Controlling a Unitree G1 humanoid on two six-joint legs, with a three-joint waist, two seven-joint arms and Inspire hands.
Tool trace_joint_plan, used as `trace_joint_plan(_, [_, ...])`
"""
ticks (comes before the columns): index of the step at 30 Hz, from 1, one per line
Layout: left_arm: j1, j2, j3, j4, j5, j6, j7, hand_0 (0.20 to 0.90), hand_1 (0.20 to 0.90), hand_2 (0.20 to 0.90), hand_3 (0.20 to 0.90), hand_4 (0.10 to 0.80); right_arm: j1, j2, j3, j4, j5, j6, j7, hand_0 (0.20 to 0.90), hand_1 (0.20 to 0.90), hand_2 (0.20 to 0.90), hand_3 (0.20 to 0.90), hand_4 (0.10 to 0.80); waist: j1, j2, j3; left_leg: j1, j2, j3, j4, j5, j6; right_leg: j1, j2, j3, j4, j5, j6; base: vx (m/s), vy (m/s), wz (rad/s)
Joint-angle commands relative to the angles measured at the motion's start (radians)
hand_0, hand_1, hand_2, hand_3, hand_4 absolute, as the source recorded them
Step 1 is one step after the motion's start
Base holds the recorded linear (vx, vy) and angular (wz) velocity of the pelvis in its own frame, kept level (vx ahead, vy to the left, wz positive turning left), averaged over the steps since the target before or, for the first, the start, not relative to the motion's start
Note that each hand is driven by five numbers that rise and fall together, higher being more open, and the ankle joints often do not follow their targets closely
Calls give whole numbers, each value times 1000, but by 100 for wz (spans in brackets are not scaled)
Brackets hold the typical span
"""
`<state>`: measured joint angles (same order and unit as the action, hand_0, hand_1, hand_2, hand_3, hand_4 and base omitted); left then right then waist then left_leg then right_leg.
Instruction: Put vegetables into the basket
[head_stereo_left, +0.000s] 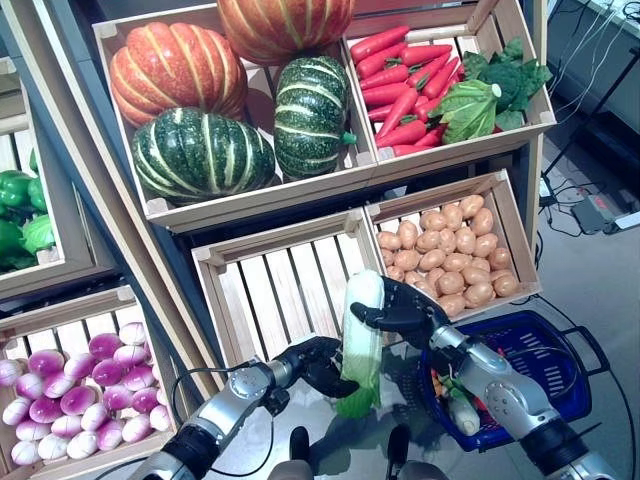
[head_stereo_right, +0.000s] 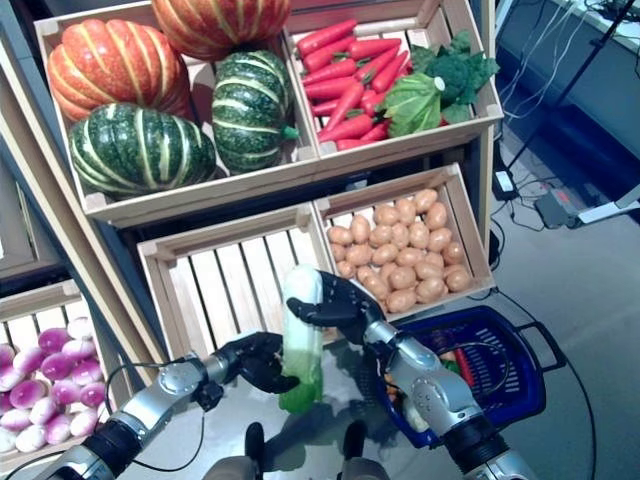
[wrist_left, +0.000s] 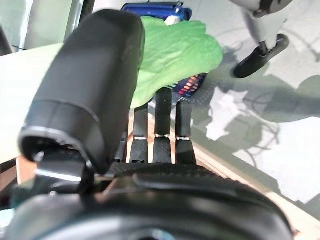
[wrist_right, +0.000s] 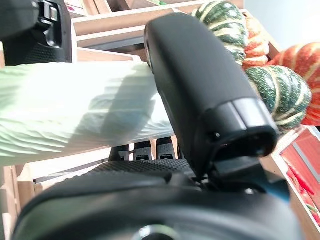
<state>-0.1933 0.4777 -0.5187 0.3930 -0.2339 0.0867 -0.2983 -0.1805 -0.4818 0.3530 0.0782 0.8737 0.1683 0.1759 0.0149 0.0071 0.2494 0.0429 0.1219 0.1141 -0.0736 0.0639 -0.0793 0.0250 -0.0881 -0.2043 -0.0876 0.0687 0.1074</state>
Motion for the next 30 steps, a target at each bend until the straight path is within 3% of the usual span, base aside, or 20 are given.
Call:
trace_joint_plan(1, [-42, -36, 50, -31, -74, -105, 41, 900, 900, 900, 900, 800, -56, 112, -112, -151, 203, -190, 37, 300, 300, 300, 300, 400, -16, -27, -20, -35, -38, -15, 42, -53, 19, 10, 1, -19, 90, -81, -14, 0, 0, 0])
trace_joint_plan(15, [70, -39, 218, -12, -216, -148, 32, 900, 900, 900, 900, 800, -23, 119, -404, -120, 315, -366, -54, 300, 300, 300, 300, 400, -17, -34, -9, -48, -35, 3, 56, -66, 28, -8, 9, -15, 108, -90, -23, 0, 0, 0])
trace_joint_plan(25, [99, -17, 314, -86, -343, -174, 56, 900, 900, 900, 900, 800, 5, 119, -581, -3, 432, -567, -157, 300, 300, 300, 300, 400, -18, -26, 37, -99, -30, 4, 72, -58, 25, -50, 19, -12, 126, -94, -34, -30, -14, -1])
trace_joint_plan(26, [90, -6, 320, -109, -366, -180, 64, 900, 900, 900, 900, 800, -5, 101, -601, 27, 451, -625, -166, 300, 300, 300, 300, 400, -17, -23, 57, -118, -29, 3, 78, -52, 23, -68, 21, -12, 134, -92, -37, -129, -36, 1])
trace_joint_plan(30, [66, 11, 333, -161, -445, -212, 79, 900, 900, 900, 900, 800, -39, 48, -660, 135, 515, -723, -189, 300, 300, 300, 300, 400, -16, -16, 109, -172, -28, 0, 108, -48, 15, -107, 29, -9, 146, -87, -43, -110, -13, 1])
